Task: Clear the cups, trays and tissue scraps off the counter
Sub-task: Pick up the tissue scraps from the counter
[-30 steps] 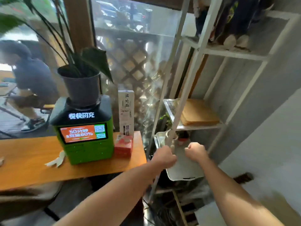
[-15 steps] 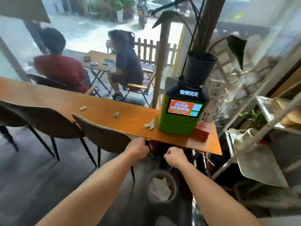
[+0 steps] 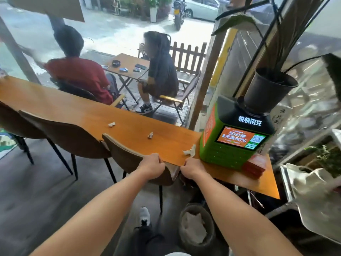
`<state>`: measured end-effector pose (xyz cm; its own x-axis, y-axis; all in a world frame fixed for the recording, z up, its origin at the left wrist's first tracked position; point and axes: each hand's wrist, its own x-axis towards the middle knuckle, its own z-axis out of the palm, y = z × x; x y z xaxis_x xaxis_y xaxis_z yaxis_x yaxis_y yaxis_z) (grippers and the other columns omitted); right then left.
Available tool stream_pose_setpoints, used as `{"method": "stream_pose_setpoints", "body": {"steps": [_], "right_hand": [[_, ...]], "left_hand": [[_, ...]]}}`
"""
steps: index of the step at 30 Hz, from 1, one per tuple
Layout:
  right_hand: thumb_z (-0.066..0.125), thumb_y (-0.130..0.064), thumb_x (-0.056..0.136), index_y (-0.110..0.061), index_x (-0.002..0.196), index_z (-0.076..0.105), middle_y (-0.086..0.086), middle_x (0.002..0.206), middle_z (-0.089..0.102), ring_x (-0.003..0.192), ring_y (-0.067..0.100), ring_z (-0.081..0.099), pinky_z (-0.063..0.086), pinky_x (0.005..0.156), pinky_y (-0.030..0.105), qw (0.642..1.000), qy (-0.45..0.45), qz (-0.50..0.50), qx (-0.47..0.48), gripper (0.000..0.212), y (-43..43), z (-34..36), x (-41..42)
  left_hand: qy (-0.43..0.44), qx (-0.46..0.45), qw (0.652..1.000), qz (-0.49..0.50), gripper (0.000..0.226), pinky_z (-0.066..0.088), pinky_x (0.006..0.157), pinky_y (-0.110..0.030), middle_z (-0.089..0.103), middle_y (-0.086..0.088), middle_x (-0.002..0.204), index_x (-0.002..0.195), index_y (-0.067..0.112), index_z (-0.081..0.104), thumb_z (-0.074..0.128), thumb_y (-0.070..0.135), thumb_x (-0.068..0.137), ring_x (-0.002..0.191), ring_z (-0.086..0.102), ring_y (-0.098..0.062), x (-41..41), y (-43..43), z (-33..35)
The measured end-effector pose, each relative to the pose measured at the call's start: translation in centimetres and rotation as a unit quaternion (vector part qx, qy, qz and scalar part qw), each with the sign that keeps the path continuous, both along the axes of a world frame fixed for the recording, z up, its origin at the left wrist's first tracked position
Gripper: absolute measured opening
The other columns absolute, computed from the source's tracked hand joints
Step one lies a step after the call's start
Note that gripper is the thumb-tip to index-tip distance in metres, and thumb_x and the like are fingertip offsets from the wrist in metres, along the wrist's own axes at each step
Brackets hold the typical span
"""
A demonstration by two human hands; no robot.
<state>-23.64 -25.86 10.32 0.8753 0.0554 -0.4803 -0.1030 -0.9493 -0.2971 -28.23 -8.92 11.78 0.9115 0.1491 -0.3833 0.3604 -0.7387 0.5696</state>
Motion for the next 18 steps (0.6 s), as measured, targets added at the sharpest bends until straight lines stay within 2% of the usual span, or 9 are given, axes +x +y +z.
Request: {"method": "stream_pose_setpoints", "body": {"steps": [3, 5, 7, 9, 11, 14, 16, 18], "right_hand": [[0.051, -0.032, 0.093, -0.012, 0.116, 0.064, 0.012, 0.123, 0.065, 0.11, 0.032, 0.063, 0.051, 0.089, 0.036, 1.0, 0.008, -0.021, 0.007, 0.033, 2.3, -1.8, 3.4], [0.051, -0.028, 0.093, -0.011, 0.126, 0.06, 0.012, 0.135, 0.059, 0.115, 0.032, 0.061, 0.05, 0.094, 0.035, 0.998, 0.016, -0.055, 0.017, 0.037, 3.0, -3.1, 6.1], [0.051, -0.021, 0.093, -0.014, 0.144, 0.044, 0.01, 0.146, 0.048, 0.12, 0.031, 0.058, 0.046, 0.099, 0.035, 0.994, 0.027, -0.104, 0.032, 0.052, 2.9, -4.1, 8.6], [0.05, -0.019, 0.091, -0.021, 0.151, 0.034, 0.008, 0.146, 0.049, 0.122, 0.03, 0.056, 0.046, 0.098, 0.035, 0.987, 0.037, -0.15, 0.038, 0.062, 2.6, -5.1, 10.8], [0.05, -0.019, 0.09, -0.024, 0.147, 0.044, 0.008, 0.138, 0.057, 0.117, 0.031, 0.06, 0.05, 0.091, 0.034, 0.982, 0.037, -0.184, 0.026, 0.057, 1.8, -6.1, 13.0], [0.048, -0.027, 0.095, -0.014, 0.125, 0.06, 0.014, 0.125, 0.064, 0.113, 0.035, 0.062, 0.05, 0.085, 0.037, 0.969, 0.035, -0.246, 0.003, 0.035, 0.8, -7.6, 15.4], [0.051, -0.03, 0.097, -0.009, 0.118, 0.06, 0.016, 0.123, 0.063, 0.114, 0.036, 0.06, 0.049, 0.085, 0.037, 0.957, 0.04, -0.287, 0.003, 0.032, 0.4, -8.5, 15.8], [0.053, -0.024, 0.096, -0.007, 0.119, 0.059, 0.018, 0.125, 0.061, 0.116, 0.036, 0.058, 0.049, 0.089, 0.038, 0.95, 0.044, -0.309, 0.006, 0.029, 0.2, -9.6, 16.1]], "left_hand": [[-0.005, 0.004, 1.0, -0.017, 0.015, 0.05, 0.08, -0.034, 0.067, -0.006, 0.103, 0.096, 0.018, 0.063, 0.056, 0.027, 0.086, 0.095, 0.061, -0.026, 4.5, 2.1, -1.1], [0.0, -0.015, 1.0, -0.024, 0.013, 0.054, 0.081, -0.036, 0.068, -0.007, 0.103, 0.095, 0.018, 0.063, 0.055, 0.025, 0.086, 0.094, 0.064, -0.027, 8.2, 3.3, -1.9], [0.025, -0.028, 0.999, -0.033, 0.013, 0.057, 0.083, -0.041, 0.068, -0.009, 0.1, 0.094, 0.017, 0.062, 0.054, 0.024, 0.087, 0.092, 0.066, -0.029, 11.9, 4.2, -2.7], [0.055, -0.019, 0.997, -0.06, 0.013, 0.058, 0.083, -0.043, 0.069, -0.011, 0.098, 0.094, 0.016, 0.062, 0.052, 0.024, 0.089, 0.093, 0.066, -0.031, 15.4, 4.7, -3.6], [0.074, -0.012, 0.993, -0.091, 0.014, 0.058, 0.082, -0.043, 0.07, -0.012, 0.096, 0.093, 0.015, 0.062, 0.051, 0.022, 0.088, 0.092, 0.067, -0.032, 18.6, 4.6, -5.1], [0.094, 0.001, 0.983, -0.157, 0.014, 0.059, 0.075, -0.038, 0.071, -0.009, 0.088, 0.092, 0.016, 0.063, 0.051, 0.02, 0.085, 0.085, 0.067, -0.029, 22.3, 3.5, -7.4], [0.11, 0.007, 0.972, -0.207, 0.014, 0.058, 0.07, -0.036, 0.071, -0.006, 0.085, 0.093, 0.017, 0.064, 0.053, 0.02, 0.085, 0.079, 0.068, -0.025, 23.8, 2.3, -9.0], [0.117, 0.016, 0.96, -0.255, 0.014, 0.059, 0.071, -0.036, 0.071, -0.005, 0.09, 0.095, 0.018, 0.065, 0.055, 0.021, 0.085, 0.08, 0.067, -0.025, 25.3, 0.6, -10.5]]}}
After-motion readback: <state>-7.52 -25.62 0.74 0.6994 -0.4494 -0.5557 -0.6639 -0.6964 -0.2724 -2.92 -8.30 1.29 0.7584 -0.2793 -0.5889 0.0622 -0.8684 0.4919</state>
